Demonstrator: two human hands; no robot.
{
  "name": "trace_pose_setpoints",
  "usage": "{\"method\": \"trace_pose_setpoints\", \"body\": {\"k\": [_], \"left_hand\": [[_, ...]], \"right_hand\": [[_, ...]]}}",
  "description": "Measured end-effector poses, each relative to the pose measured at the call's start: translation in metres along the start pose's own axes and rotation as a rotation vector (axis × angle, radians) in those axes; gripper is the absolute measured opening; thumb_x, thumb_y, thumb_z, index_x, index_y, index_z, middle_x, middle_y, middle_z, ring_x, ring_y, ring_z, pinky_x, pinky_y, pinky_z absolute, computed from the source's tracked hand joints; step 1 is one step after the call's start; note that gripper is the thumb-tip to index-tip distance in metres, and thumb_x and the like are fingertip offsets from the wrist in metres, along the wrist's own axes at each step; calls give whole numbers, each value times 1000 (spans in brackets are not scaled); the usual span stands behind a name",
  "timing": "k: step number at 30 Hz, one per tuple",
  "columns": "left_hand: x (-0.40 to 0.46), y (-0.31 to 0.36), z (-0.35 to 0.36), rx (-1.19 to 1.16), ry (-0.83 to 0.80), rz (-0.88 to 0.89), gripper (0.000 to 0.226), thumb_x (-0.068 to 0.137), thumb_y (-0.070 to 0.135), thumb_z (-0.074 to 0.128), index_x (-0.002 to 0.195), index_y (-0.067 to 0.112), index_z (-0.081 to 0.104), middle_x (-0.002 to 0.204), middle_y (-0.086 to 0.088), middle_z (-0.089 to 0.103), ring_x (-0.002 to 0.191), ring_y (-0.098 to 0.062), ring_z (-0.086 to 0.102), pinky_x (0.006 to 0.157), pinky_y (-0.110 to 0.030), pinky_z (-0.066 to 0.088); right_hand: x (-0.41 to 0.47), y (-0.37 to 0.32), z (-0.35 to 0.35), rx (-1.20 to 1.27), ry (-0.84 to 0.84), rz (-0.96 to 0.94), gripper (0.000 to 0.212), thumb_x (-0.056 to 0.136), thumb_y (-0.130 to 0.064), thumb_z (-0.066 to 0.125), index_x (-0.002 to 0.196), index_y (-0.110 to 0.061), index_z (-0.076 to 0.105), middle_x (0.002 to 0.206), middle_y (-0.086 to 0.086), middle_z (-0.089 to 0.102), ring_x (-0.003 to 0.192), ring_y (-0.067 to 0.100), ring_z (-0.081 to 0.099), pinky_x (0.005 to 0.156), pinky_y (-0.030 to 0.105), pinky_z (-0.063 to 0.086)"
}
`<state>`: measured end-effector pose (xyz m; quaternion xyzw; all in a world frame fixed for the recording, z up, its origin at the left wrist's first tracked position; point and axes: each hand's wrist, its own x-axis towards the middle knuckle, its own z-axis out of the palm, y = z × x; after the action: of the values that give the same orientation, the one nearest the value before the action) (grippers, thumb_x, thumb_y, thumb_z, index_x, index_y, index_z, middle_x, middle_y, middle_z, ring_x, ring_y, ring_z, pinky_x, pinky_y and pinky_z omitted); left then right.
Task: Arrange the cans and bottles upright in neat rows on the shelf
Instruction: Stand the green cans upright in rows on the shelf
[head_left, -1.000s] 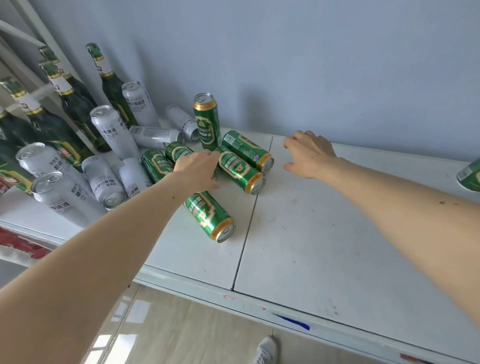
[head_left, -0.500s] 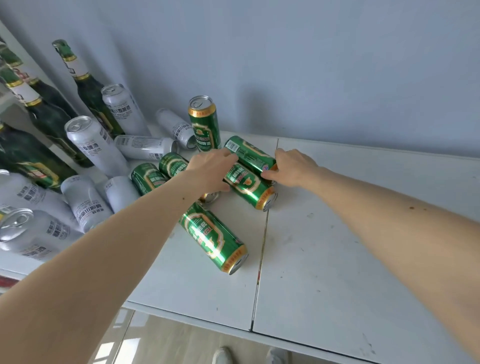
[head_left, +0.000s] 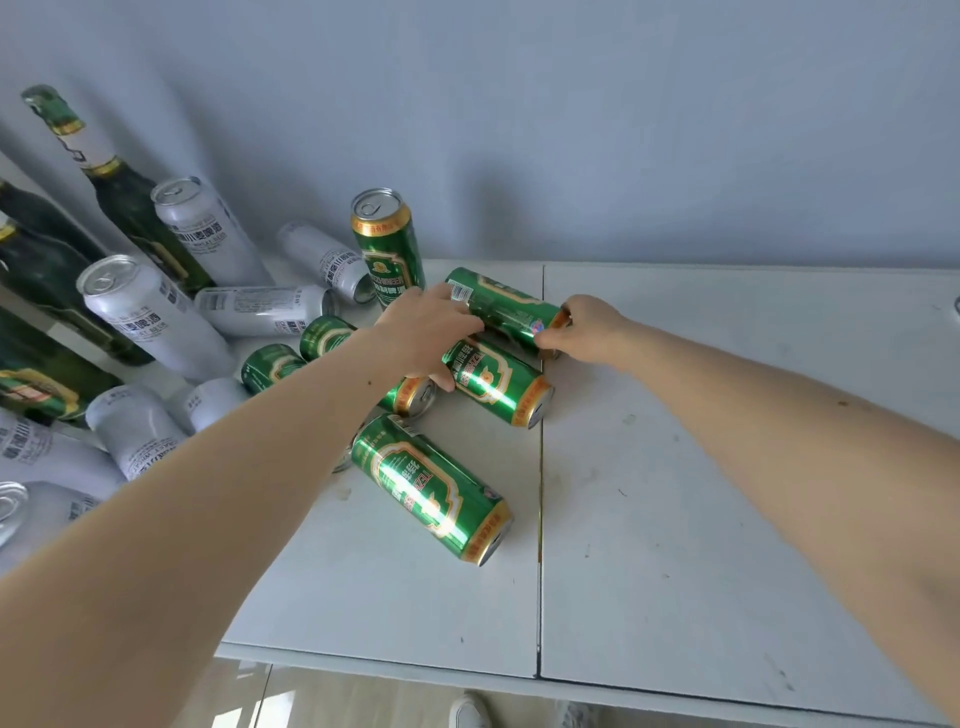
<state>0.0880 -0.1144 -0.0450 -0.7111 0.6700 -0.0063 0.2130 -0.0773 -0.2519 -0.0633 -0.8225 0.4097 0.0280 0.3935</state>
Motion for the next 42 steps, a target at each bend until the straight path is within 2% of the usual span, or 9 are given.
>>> {"method": "trace_pose_setpoints", "body": {"k": [4,9,14,19,21,24,28,33,42], "left_hand": [[2,0,0,-31,-36,70,88,72,50,77,147,33,33,135,0,47,121,-23,41,99,-39,39],[4,2,-1,-210,-137,108,72,71,29,82,131,26,42,127,0,52,107,-20,50,73,-33,43],[5,7,-7,-190,-144,106,82,73,27,81,140,27,34,126,2,56,104,-22,55,71,-32,41],[5,9,-1,-329,-88,52,74,74,33,77,138,30,39,122,5,54,104,-20,54,74,-34,47],[4,8,-2,-418,-71,9,71,73,33,77,134,29,42,119,7,53,104,-19,55,78,-37,49],[6,9,-4,-555,-13,-40,68,70,31,78,129,28,45,114,6,55,102,-19,57,83,-39,52],[11,13,-8,-786,66,-128,71,71,28,81,132,21,46,118,0,58,100,-18,58,81,-31,49],[21,27,-13,-1083,138,-250,71,75,26,80,134,16,43,119,-3,59,105,-22,57,86,-34,47],[26,34,-7,-1557,148,-419,58,80,18,77,128,17,45,110,4,57,101,-18,56,82,-33,44]], "right_hand": [[-1,11,-7,113,37,2,20,83,-24,69,77,-11,54,76,6,58,70,18,52,60,28,42],[-5,29,-26,263,109,18,39,79,-23,72,111,-9,55,98,7,58,87,23,63,74,36,60],[-17,40,-53,302,210,9,20,64,-34,71,79,-25,61,83,2,62,75,18,58,65,30,51],[-28,44,-79,337,334,-18,39,71,-31,74,101,-8,65,86,-4,58,78,13,56,67,26,43],[-33,43,-91,329,381,-8,33,64,-36,75,87,-17,63,84,-8,58,82,13,58,72,30,49],[-39,43,-105,331,468,32,57,50,-44,77,103,-30,64,104,-6,67,99,15,65,86,39,57],[-43,42,-111,267,544,34,61,58,-36,81,116,-25,63,110,-6,66,101,12,63,81,26,51],[-48,44,-100,298,543,-43,45,63,-35,82,104,-24,66,101,-10,69,94,9,64,75,23,51],[-46,43,-76,369,440,-189,60,63,-33,89,113,-21,59,102,-13,67,95,7,64,77,18,49]]}}
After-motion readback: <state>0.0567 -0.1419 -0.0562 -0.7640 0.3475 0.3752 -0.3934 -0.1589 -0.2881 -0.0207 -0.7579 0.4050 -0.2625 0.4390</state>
